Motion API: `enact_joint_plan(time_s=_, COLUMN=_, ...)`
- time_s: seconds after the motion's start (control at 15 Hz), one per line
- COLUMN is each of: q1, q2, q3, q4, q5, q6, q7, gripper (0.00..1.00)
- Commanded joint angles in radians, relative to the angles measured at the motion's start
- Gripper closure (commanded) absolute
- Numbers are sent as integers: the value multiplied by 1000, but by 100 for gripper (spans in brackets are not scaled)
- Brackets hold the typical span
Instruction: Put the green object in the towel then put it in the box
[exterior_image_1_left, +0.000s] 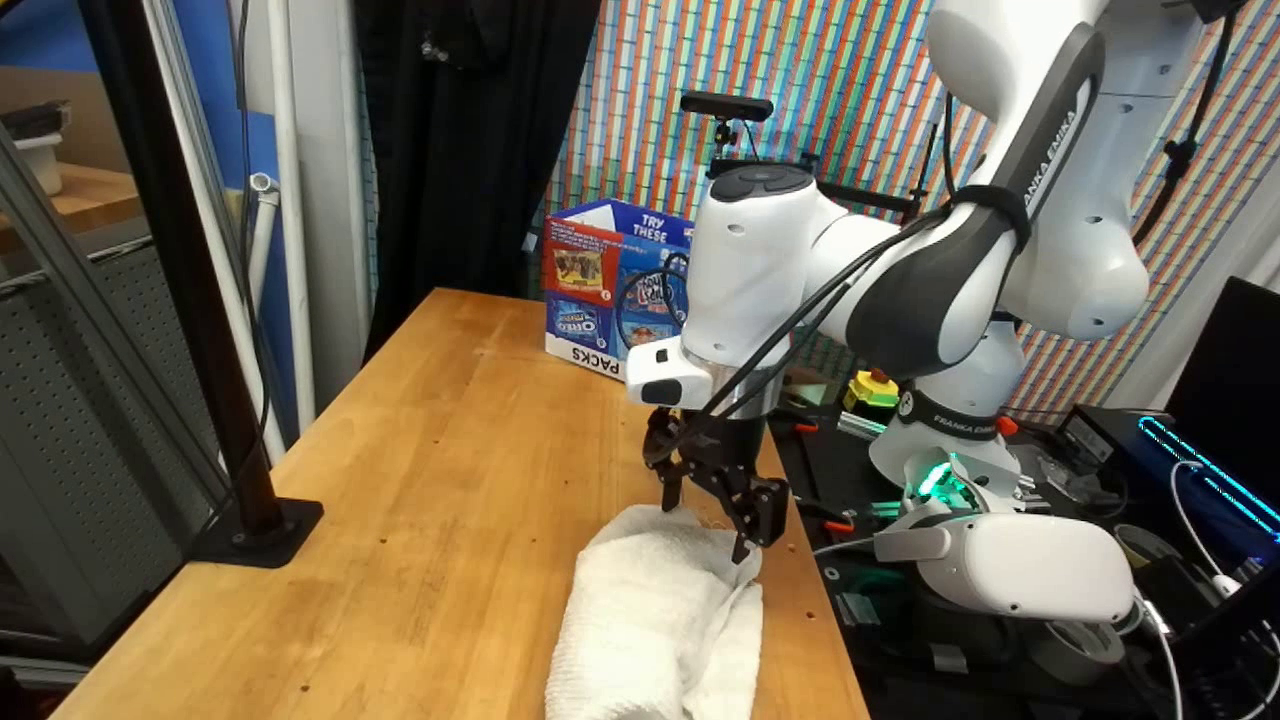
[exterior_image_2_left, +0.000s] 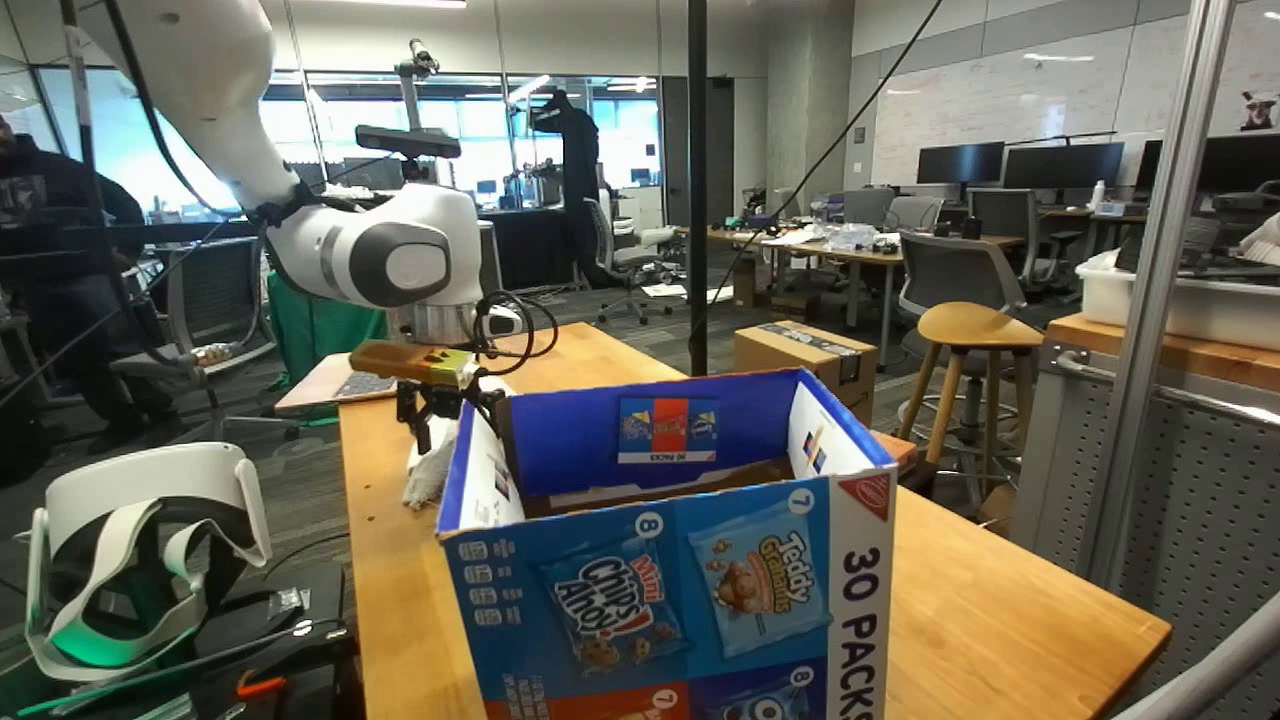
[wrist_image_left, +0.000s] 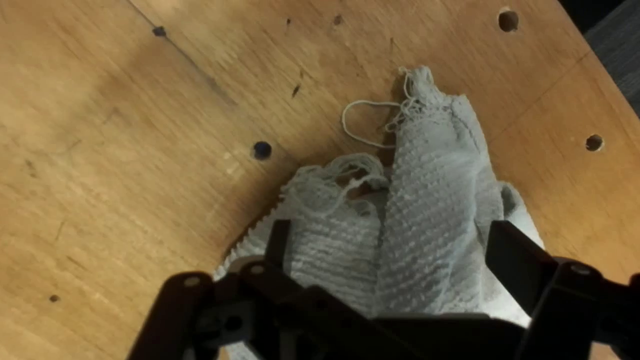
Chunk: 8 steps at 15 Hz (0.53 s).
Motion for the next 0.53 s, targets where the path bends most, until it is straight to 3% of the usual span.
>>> enact_joint_plan(time_s=0.0, q1=-3, q2=59, q3=7, q4=8, q5=-78, q6=25, q7=81, gripper=0)
enact_joint_plan(time_s=0.07, q1=-3, q2=71, q3=5, q4=10, q5=-94, q6=23, q7=92, gripper=0)
enact_joint_plan(time_s=0.2, q1=-4, q2=85, q3=6, q4=11, q5=-111, q6=22, q7=103, gripper=27)
enact_joint_plan(time_s=0.47, q1=0, q2=53, q3=24, q4=12, q5=-104, q6=30, q7=107, gripper=57)
